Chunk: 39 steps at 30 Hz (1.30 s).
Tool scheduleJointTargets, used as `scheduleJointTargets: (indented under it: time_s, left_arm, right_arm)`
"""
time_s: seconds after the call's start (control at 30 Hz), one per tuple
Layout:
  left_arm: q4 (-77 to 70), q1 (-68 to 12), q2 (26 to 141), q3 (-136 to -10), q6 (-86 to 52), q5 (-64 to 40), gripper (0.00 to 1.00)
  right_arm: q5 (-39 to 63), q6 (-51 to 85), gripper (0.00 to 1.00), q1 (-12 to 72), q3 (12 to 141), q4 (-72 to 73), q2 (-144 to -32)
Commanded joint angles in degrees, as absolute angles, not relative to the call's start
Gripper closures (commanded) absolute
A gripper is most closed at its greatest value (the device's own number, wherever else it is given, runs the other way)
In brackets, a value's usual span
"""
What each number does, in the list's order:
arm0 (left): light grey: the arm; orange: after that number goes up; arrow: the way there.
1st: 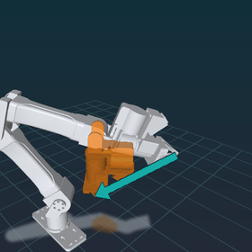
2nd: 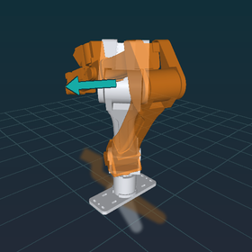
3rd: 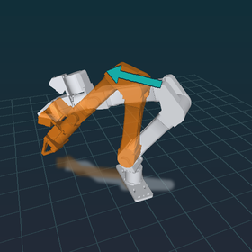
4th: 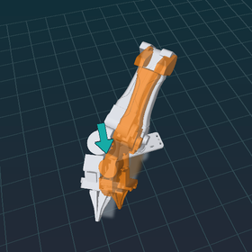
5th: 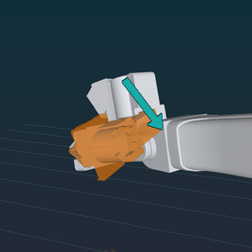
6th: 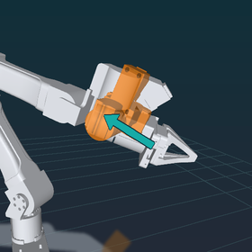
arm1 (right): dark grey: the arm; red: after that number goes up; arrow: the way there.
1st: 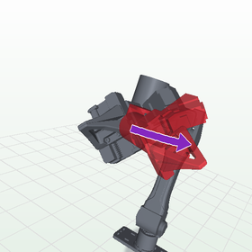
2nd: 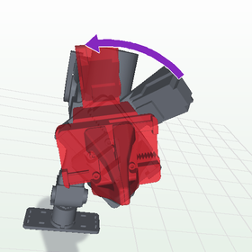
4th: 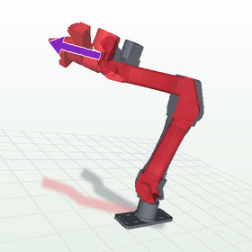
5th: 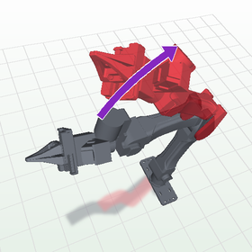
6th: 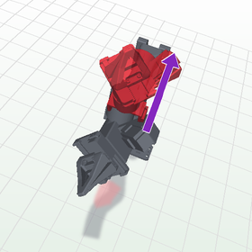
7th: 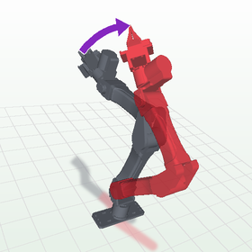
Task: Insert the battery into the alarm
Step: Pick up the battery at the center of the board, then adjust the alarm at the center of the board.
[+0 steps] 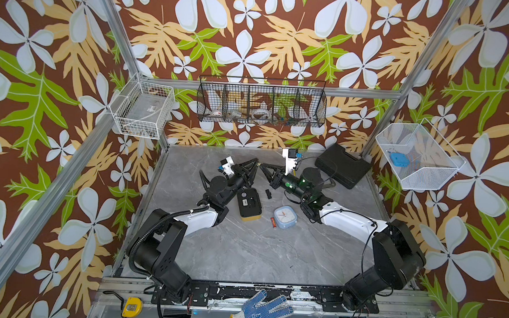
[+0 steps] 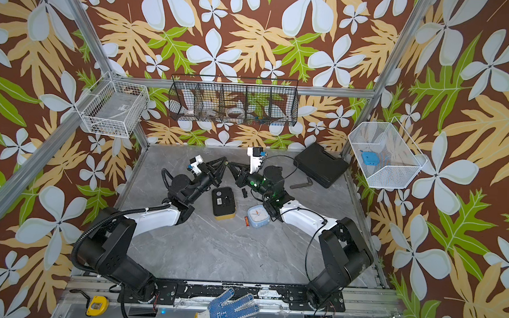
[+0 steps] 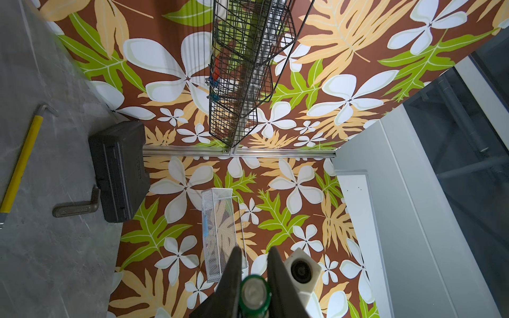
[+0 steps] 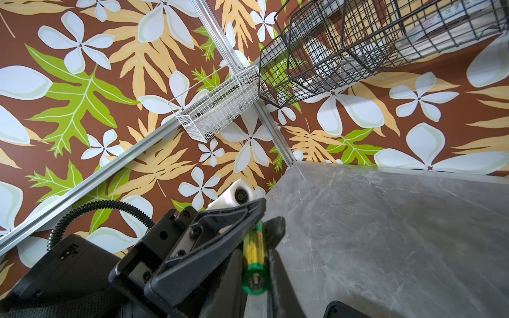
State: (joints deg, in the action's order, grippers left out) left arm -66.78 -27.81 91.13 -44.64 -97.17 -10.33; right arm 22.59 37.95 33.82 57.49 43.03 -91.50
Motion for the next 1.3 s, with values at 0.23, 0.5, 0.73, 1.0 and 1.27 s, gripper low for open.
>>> scheduleJointTargets:
  time_s: [0.23,0.5,0.73,1.0,1.27]
  left_arm:
    - [-45.7,-22.9,86.2,-48.4,-74.0,-21.2,0.89]
    - [-12.0,-22.3,88.1,-59.1,-46.0,-16.3,0.91]
    - [-4.3,-23.4,92.5,-60.2,-36.0,-11.0,0.91]
    - [-3.0,-25.1,96.2,-59.8,-27.3,-10.9,0.92]
    - [-1.9,-25.0,97.9,-60.7,-25.0,-13.1,0.92]
  right_arm:
    - [16.6,27.3,0.4,33.8,56.4,29.2,-84.6]
    - [7.3,18.2,0.36,33.8,53.6,17.5,-76.7]
    - [5.6,16.5,0.36,33.7,52.2,11.6,-76.4]
    - [11.9,12.3,0.4,33.8,51.9,9.1,-81.9]
    - [8.4,-7.8,0.42,39.1,51.3,4.9,-90.6]
